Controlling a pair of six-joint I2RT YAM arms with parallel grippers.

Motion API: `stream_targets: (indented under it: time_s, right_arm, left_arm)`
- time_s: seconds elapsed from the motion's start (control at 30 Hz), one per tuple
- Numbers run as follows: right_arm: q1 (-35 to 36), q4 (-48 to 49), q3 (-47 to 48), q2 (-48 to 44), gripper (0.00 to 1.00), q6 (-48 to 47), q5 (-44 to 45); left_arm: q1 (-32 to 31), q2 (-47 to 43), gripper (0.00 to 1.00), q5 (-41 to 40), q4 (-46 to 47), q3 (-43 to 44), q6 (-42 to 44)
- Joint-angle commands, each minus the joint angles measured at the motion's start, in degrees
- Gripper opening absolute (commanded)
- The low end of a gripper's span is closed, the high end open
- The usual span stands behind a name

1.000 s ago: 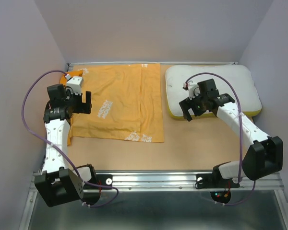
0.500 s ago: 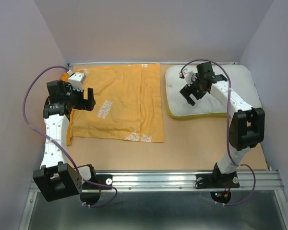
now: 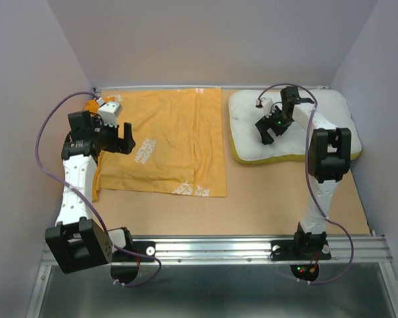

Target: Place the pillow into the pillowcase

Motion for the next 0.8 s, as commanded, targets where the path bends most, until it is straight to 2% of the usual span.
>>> stream_targets:
  time_s: [0.0,0.1,0.13,0.17,0.23,0.27,0.3,0.37,0.43,0.47,0.53,0.57,0.63,0.77]
  right_arm:
    - [-0.8,-1.6,2.9,5.3,1.00,0.2,-1.0]
    - [-1.2,-1.6,3.9,9.6,0.98,2.4,-0.6]
    - [-1.2,-1.6,3.3,10.1,0.95,2.7,-0.7]
    - [-1.3,-1.8,2.9,10.3,0.80,3.7,-1.3]
    - [-1.2,-2.0,0.0,9.2,0.67,4.6,-3.2]
    - [-1.3,-2.1,-2.7,6.0,0.44,7.3,-7.5]
    - [-1.3,-2.3,-2.8,5.9,0.44,7.4,-7.6]
    - [-1.2,-2.5,-7.3,0.9,0.01,10.6,-13.3]
    - [-1.3,-2.3,-9.7,-2.7,0.01,13.9,-17.5]
    - [-1.3,-2.2,-11.6,-4.3,0.01,16.9,-18.7]
    - [-1.2,-0.7,-13.5,-9.7,0.01,19.9,-21.3]
    - [-1.2,0.5,-15.4,-11.1,0.00,23.2,-21.5]
    - [-1.2,3.0,-16.9,-14.6,0.01,25.7,-22.0]
    - [-1.2,5.2,-19.5,-15.7,0.01,29.1,-20.2]
  left_arm:
    - [-0.2,-0.2,0.99,1.3,0.5,-0.8,-0.4]
    - [-0.1,0.5,0.99,2.2,0.5,-1.0,-0.8]
    - [-0.3,0.5,0.99,3.1,0.4,-1.0,-0.9]
    - [-0.3,0.7,0.99,3.5,0.4,-0.6,-1.0]
    - [-1.4,0.8,0.99,4.6,0.6,-0.3,-0.8]
    - [-2.9,1.5,0.99,4.4,1.5,-0.2,-1.6]
    - [-3.0,1.5,0.99,3.8,2.4,-0.2,-2.4]
    - [-7.8,2.7,0.99,1.6,4.8,-0.1,-3.7]
    - [-11.5,3.6,0.97,-3.9,7.3,-0.2,-7.0]
    - [-16.7,4.9,0.93,-6.0,9.9,-0.2,-8.5]
    - [-20.8,6.3,0.86,-11.7,12.9,-0.3,-13.7]
    - [-24.8,8.2,0.84,-14.3,15.4,0.0,-15.5]
    - [-28.6,10.7,0.80,-22.1,17.0,1.1,-19.2]
    - [-38.2,17.9,0.78,-37.3,17.9,4.9,-19.9]
